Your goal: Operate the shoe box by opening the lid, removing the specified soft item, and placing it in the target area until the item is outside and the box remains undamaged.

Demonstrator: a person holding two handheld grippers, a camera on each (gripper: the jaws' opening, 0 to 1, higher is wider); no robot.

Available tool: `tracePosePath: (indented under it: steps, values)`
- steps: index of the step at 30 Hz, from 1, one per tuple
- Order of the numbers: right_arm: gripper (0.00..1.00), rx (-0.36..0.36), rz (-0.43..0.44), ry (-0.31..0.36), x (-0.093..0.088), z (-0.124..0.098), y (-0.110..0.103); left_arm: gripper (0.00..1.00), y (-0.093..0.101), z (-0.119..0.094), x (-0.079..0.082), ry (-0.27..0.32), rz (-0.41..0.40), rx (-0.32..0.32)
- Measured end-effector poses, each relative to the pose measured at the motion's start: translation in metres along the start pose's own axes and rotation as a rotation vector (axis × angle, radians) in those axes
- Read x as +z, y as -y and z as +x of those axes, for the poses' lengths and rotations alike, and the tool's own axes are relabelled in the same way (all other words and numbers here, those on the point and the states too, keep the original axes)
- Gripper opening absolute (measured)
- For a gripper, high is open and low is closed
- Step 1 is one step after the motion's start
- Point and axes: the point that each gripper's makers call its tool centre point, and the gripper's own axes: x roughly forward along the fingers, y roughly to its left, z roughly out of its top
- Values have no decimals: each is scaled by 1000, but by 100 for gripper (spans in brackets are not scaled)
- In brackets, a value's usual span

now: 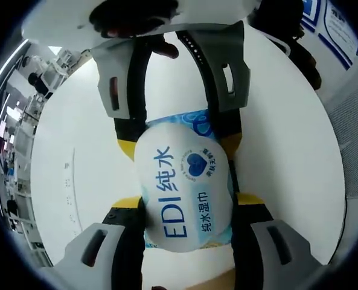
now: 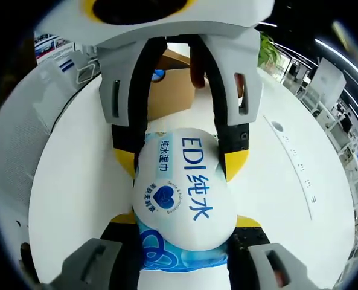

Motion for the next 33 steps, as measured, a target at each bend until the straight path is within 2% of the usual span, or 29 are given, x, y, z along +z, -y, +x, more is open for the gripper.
tracePosePath:
  steps: [8, 13, 20, 24, 26, 30, 33]
  values:
    - [57, -18, 5, -11, -2, -1, -2, 59, -3, 2, -3, 18, 11, 12]
    - [56, -30, 52, 2, -3, -11, 1, 60, -3, -4, -10, 4, -1, 27]
    - [55, -47, 77, 5, -4, -25, -2, 60, -5, -26, -9, 39, -57, 54]
    - [58, -68, 124, 21, -3, -39, 0, 61, -14, -43, -5, 85, -114, 108]
    - [58, -84, 154, 47, 2, -47, 0, 61, -15, -50, -6, 99, -154, 108]
    - [59, -109, 184, 72, 5, -58, 2, 62, -11, -65, -7, 112, -180, 129]
    - [59, -126, 247, 110, 8, -68, 2, 64, -9, -80, -4, 165, -249, 167]
